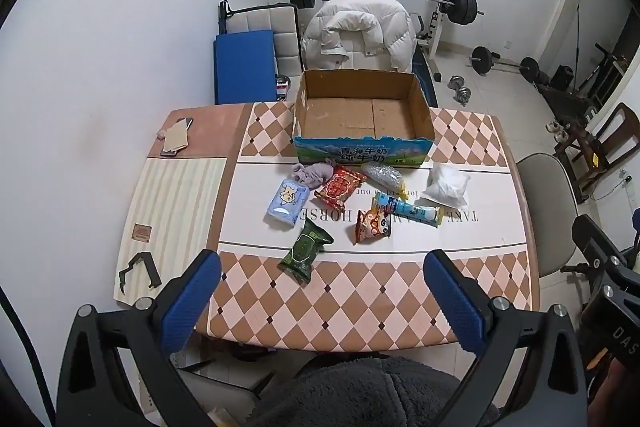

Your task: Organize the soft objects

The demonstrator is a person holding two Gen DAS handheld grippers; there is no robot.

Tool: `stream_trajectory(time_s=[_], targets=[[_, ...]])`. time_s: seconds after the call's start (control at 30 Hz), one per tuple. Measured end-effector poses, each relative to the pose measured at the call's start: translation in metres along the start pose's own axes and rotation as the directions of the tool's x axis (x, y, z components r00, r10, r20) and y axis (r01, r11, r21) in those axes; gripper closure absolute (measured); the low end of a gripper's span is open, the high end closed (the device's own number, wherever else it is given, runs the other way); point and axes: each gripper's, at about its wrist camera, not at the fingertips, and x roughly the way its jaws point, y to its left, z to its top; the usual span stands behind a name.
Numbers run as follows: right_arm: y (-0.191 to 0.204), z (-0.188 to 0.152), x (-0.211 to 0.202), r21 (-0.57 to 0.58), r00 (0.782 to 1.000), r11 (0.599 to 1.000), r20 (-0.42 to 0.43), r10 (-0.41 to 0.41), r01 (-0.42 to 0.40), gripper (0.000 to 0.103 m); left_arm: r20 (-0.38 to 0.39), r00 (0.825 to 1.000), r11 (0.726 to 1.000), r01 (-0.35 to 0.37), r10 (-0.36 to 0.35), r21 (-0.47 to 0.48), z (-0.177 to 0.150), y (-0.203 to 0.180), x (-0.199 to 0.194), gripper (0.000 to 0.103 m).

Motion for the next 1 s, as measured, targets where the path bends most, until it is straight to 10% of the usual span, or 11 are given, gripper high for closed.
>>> stream_trajectory(time_s=[1.0], targets=[[0.007, 0.008, -0.013, 0.008, 1.000, 1.000, 0.024, -0.003, 0.002, 0.000, 0.018, 1.000, 1.000, 0.004, -0.004, 0.007, 0.003, -0.006, -0.004, 0.000]])
